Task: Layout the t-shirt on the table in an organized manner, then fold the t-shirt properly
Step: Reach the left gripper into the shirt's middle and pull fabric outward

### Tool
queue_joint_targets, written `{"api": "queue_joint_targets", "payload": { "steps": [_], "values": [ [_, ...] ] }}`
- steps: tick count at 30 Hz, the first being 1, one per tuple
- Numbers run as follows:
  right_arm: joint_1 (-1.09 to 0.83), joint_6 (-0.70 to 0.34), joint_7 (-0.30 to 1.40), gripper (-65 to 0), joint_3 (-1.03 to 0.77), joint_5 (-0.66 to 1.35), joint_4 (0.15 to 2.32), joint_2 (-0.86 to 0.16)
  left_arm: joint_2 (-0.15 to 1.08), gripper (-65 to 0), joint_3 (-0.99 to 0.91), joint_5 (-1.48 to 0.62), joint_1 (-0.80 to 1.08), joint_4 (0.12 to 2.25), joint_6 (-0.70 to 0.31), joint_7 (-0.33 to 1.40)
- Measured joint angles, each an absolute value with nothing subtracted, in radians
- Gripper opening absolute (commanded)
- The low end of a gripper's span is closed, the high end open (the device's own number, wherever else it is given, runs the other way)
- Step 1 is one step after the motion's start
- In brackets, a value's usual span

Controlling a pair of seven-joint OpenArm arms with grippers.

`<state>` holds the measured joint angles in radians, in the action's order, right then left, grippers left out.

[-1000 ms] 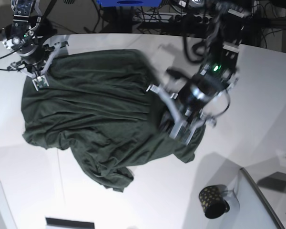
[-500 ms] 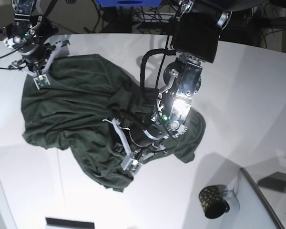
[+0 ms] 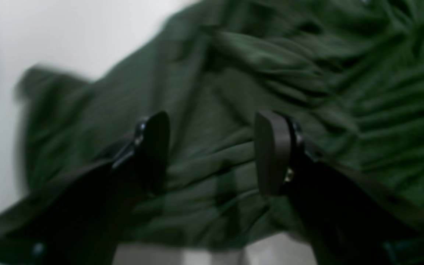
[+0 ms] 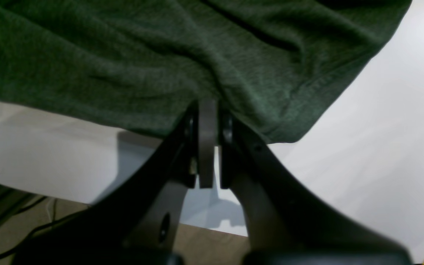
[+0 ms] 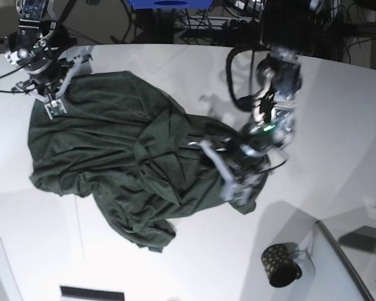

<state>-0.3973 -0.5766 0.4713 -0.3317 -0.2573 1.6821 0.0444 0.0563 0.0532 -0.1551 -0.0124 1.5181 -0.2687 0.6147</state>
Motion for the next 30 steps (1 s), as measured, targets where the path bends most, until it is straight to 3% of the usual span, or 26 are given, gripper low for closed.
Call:
{"api": "queue_joint_targets", "payload": {
  "steps": [4,9,15,17,20,22,30],
  "values": [
    [-0.397,-0.577,0.471,-63.5,-0.332,-0.258,1.681,0.047,0.062,-29.8,-0.069,-0.14,0.12,1.596,-0.261,0.622],
    [-0.385,-0.577,0.471,-63.5,-0.332,-0.258,1.681,0.047,0.05,-29.8,-0.075,-0.155,0.179,1.583,-0.271,0.608],
    [-0.379,-0.577,0.471,-63.5,-0.332,-0.258,1.681,0.047,0.051,-28.3,-0.139,-0.313,0.224,1.443,-0.262,0.434],
    [-0.381,-0.577,0.471,-63.5,-0.332,-0.258,1.681,0.047,0.064,-23.5,-0.142,-0.408,0.221,1.404,-0.265,0.433],
    [-0.383,-0.577,0.471,-63.5,-0.332,-0.258,1.681,0.047,0.096,-8.9,-0.13,-0.481,0.192,1.352,-0.266,0.427],
    [-0.383,-0.577,0.471,-63.5,-0.332,-0.258,1.681,0.047,0.101,-3.9,-0.134,-0.48,0.18,1.325,-0.262,0.418],
    [-0.382,-0.577,0.471,-63.5,-0.332,-0.258,1.68,0.047,0.089,-12.7,-0.131,-0.502,0.077,1.185,-0.28,0.38]
  ]
}}
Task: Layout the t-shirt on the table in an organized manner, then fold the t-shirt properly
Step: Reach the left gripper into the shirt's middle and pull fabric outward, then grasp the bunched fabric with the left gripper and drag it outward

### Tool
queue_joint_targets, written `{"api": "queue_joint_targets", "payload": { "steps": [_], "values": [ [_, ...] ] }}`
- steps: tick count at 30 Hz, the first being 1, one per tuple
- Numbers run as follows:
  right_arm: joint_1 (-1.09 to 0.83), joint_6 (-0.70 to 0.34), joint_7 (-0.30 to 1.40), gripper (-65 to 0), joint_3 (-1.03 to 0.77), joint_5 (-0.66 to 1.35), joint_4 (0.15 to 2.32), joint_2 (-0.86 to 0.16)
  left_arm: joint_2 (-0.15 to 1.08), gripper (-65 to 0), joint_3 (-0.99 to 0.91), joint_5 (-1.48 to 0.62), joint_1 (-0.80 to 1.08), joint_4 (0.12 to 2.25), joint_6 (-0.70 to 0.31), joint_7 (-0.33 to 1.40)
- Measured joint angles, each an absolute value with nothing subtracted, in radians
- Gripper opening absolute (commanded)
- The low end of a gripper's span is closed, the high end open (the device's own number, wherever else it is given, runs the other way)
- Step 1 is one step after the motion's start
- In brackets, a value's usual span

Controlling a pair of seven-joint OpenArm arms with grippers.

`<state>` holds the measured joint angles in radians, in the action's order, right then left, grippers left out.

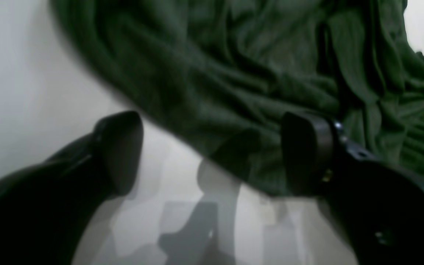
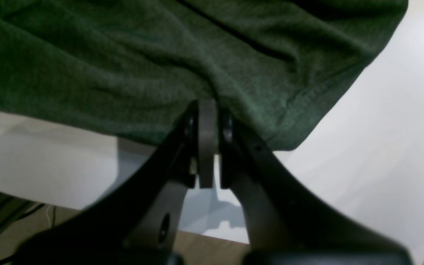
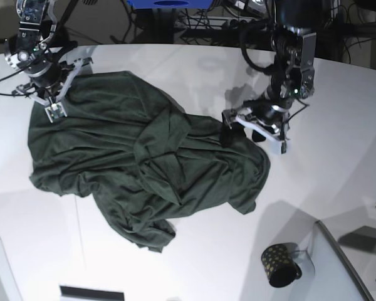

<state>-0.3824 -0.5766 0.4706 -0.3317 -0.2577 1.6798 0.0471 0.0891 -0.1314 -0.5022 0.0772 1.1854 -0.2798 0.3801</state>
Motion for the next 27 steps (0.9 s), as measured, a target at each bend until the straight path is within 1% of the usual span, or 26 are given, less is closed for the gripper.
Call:
{"api": "queue_joint_targets", "payload": {
  "steps": [1,2,3,4,6,8,9,14,20,21,23,25,27],
  "values": [
    [-0.382,-0.577,0.471,-63.5,-0.332,-0.258,1.68,0.047,0.089,-14.8,-0.132,-0.502,0.064,1.169,-0.283,0.379],
    [-0.383,-0.577,0.471,-63.5,-0.332,-0.258,1.68,0.047,0.089,-18.3,-0.132,-0.502,0.054,1.155,-0.285,0.376],
    [-0.383,-0.577,0.471,-63.5,-0.332,-0.258,1.68,0.047,0.086,-23.5,-0.133,-0.501,0.047,1.147,-0.284,0.376],
    [-0.382,-0.577,0.471,-63.5,-0.332,-0.258,1.68,0.047,0.083,-29.5,-0.135,-0.502,0.047,1.143,-0.28,0.377],
    [-0.38,-0.577,0.471,-63.5,-0.332,-0.258,1.68,0.047,0.08,-46.2,-0.134,-0.501,0.051,1.143,-0.277,0.387],
    [-0.381,-0.577,0.471,-63.5,-0.332,-0.258,1.68,0.047,0.077,-61.4,-0.134,-0.498,0.06,1.145,-0.277,0.4],
    [-0.381,-0.577,0.471,-63.5,-0.332,-0.258,1.68,0.047,0.075,-65.0,-0.135,-0.495,0.065,1.152,-0.276,0.409],
    [-0.374,-0.577,0.471,-63.5,-0.332,-0.258,1.634,0.041,0.089,-65.0,-0.137,-0.482,0.096,1.215,-0.261,0.42],
    [-0.355,-0.577,0.471,-63.5,-0.332,-0.257,1.613,0.038,0.154,-65.0,-0.129,-0.477,0.173,1.369,-0.261,0.429],
    [-0.352,-0.577,0.471,-63.5,-0.332,-0.257,1.613,0.039,0.161,-65.0,-0.13,-0.453,0.189,1.397,-0.229,0.439],
    [-0.336,-0.577,0.471,-63.5,-0.333,-0.258,1.603,0.037,0.161,-65.0,-0.129,-0.366,0.207,1.444,-0.152,0.514],
    [-0.305,-0.577,0.471,-63.5,-0.335,-0.258,1.564,0.036,0.155,-65.0,-0.128,-0.274,0.211,1.479,-0.133,0.579],
    [-0.275,-0.577,0.47,-63.5,-0.339,-0.256,1.53,0.036,0.152,-65.0,-0.128,-0.226,0.219,1.512,-0.139,0.596]
  ]
}}
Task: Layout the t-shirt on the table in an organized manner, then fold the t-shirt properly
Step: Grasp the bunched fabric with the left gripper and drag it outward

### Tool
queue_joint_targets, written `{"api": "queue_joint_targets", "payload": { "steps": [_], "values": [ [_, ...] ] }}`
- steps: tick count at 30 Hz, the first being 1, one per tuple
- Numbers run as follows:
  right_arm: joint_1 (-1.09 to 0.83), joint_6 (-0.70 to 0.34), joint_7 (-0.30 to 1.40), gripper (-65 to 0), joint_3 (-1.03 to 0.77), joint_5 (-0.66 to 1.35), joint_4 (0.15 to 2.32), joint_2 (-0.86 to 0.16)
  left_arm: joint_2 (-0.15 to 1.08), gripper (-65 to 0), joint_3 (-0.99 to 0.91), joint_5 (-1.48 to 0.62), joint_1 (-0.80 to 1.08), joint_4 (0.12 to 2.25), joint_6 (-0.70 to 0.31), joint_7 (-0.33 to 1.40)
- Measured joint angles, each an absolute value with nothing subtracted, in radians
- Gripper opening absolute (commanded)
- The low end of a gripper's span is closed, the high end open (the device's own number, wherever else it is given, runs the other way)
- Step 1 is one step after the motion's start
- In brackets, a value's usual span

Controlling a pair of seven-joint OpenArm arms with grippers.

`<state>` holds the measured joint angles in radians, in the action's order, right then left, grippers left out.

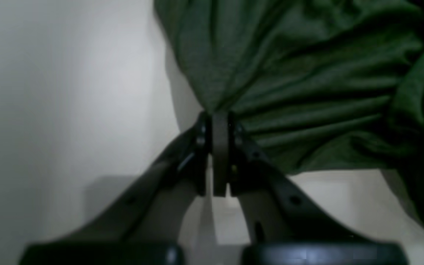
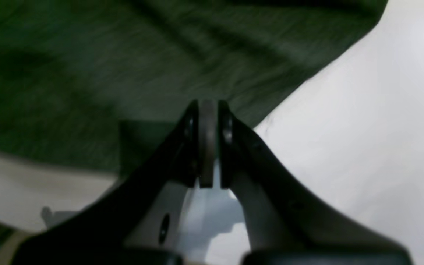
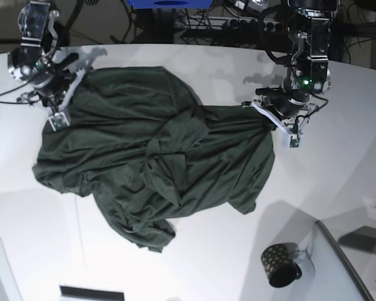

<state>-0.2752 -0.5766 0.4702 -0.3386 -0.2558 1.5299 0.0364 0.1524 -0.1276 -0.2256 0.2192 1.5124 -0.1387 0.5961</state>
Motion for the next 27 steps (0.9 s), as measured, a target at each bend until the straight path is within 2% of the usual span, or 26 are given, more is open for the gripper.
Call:
{"api": "queue_joint_targets", "payload": {
  "steps": [8,15,20,27],
  "values": [
    [-0.269,-0.577,0.471,-63.5,-0.338,-0.261,1.557,0.042,0.139,-65.0,-0.127,-0.138,0.268,1.531,-0.145,0.622],
    [-0.198,-0.576,0.455,-63.5,-0.339,-0.249,1.413,0.039,0.142,-65.0,-0.127,-0.131,0.303,1.585,-0.145,0.623],
    [-0.213,-0.575,0.44,-63.5,-0.341,-0.246,1.412,0.036,0.108,-65.0,-0.113,0.154,0.306,1.635,-0.141,0.62],
    [-0.216,-0.574,0.437,-63.5,-0.341,-0.242,1.412,0.035,0.005,-65.0,0.058,0.61,0.287,1.641,-0.156,0.622]
  ]
}}
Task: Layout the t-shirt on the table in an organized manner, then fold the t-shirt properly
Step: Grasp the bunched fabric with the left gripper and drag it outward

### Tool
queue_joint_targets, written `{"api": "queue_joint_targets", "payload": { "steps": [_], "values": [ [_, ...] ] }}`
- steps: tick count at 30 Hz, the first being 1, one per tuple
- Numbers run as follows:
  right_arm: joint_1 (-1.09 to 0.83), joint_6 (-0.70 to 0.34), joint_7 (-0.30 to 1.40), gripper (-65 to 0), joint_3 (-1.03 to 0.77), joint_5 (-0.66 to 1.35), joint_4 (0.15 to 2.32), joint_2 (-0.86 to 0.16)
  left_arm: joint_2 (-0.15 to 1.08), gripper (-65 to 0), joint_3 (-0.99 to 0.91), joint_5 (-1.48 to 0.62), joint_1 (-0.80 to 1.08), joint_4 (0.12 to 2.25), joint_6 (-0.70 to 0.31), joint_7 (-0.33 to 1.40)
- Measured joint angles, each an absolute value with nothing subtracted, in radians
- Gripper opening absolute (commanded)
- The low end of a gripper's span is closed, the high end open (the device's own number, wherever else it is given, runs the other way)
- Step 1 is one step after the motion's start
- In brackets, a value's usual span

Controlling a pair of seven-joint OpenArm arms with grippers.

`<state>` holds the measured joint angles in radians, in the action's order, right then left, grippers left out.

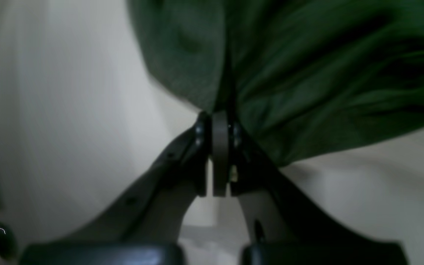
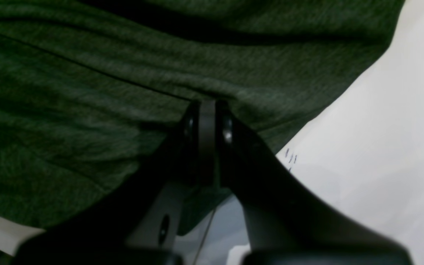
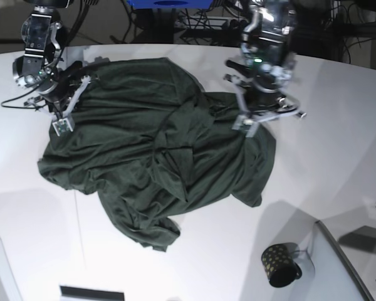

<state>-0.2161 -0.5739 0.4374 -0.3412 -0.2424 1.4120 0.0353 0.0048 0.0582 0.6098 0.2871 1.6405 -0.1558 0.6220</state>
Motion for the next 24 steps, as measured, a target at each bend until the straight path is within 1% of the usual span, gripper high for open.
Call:
{"api": "queue_joint_targets", "payload": {
  "steps": [2,7,12,16,17,21,23,24],
  "values": [
    [-0.214,-0.574,0.438,-63.5,-0.341,-0.242,1.411,0.03,0.0,-65.0,0.116,0.718,0.261,1.628,-0.155,0.625],
    [-0.212,-0.574,0.44,-63.5,-0.341,-0.242,1.407,0.015,-0.012,-65.0,0.252,0.9,0.185,1.543,-0.153,0.617],
    [-0.215,-0.574,0.437,-63.5,-0.341,-0.242,1.407,0.016,-0.009,-65.0,0.325,0.944,0.167,1.421,-0.159,0.615],
    [-0.215,-0.574,0.438,-63.5,-0.341,-0.243,1.407,0.016,-0.008,-65.0,0.339,0.947,0.171,1.411,-0.157,0.617],
    [-0.215,-0.574,0.437,-63.5,-0.341,-0.242,1.407,0.016,-0.007,-63.8,0.34,0.947,0.172,1.414,-0.157,0.617],
    [-0.215,-0.574,0.439,-63.5,-0.341,-0.243,1.407,0.016,-0.007,-42.8,0.334,0.947,0.205,1.471,-0.157,0.617],
    [-0.215,-0.574,0.438,-63.5,-0.341,-0.242,1.407,0.016,0.004,-33.7,0.335,0.947,0.23,1.515,-0.157,0.617],
    [-0.215,-0.574,0.438,-63.5,-0.341,-0.243,1.407,0.016,0.012,-30.4,0.335,0.947,0.245,1.54,-0.157,0.617]
  ]
}}
